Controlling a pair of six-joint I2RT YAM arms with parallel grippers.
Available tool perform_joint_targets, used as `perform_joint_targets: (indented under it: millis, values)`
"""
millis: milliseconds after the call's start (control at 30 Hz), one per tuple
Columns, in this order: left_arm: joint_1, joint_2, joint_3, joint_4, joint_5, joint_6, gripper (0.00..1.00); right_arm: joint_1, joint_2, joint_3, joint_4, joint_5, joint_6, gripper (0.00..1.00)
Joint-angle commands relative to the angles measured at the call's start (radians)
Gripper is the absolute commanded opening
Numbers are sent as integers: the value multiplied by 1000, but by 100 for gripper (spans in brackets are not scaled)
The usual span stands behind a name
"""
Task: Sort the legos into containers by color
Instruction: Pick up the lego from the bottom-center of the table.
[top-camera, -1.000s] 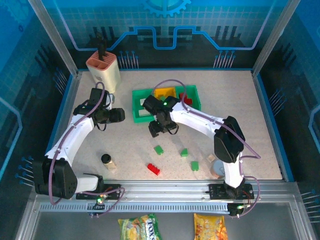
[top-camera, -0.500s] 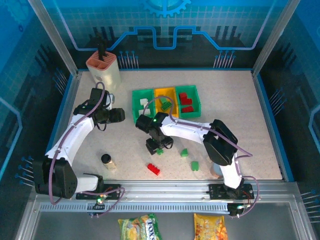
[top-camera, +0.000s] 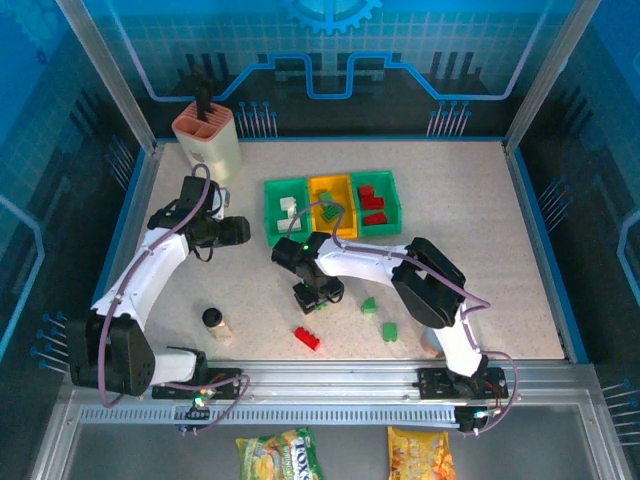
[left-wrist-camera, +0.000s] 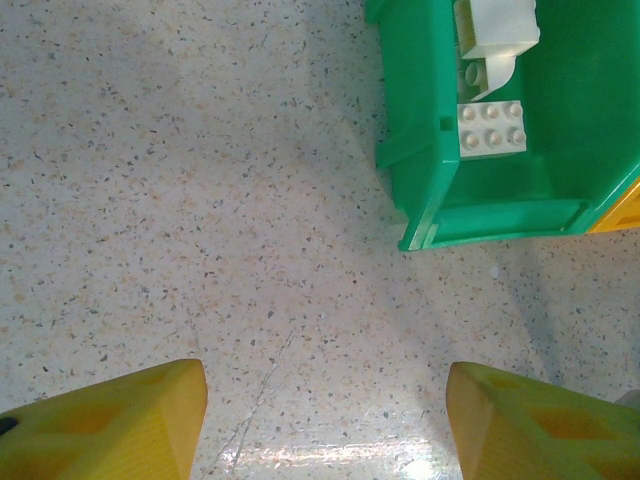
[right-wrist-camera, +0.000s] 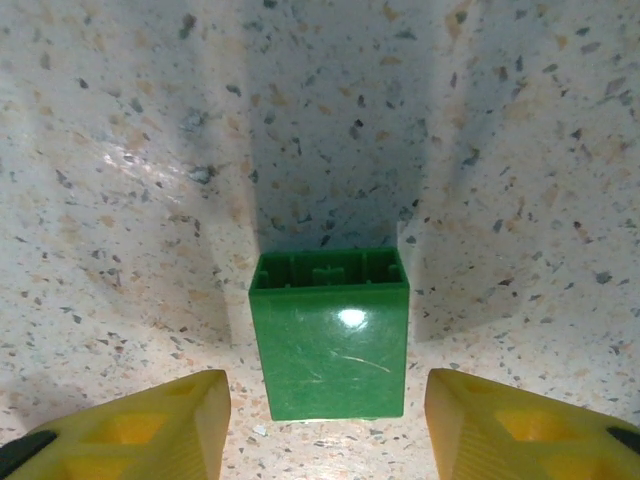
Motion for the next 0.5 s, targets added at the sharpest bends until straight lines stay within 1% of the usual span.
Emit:
perform_joint_targets:
  millis: [0, 467]
  values:
    - [8, 9, -1, -4, 21, -10, 66, 6, 23, -14, 0, -14, 14, 53]
    - [9, 10, 0, -4, 22, -8, 66, 3, 25, -23, -1, -7, 22, 44]
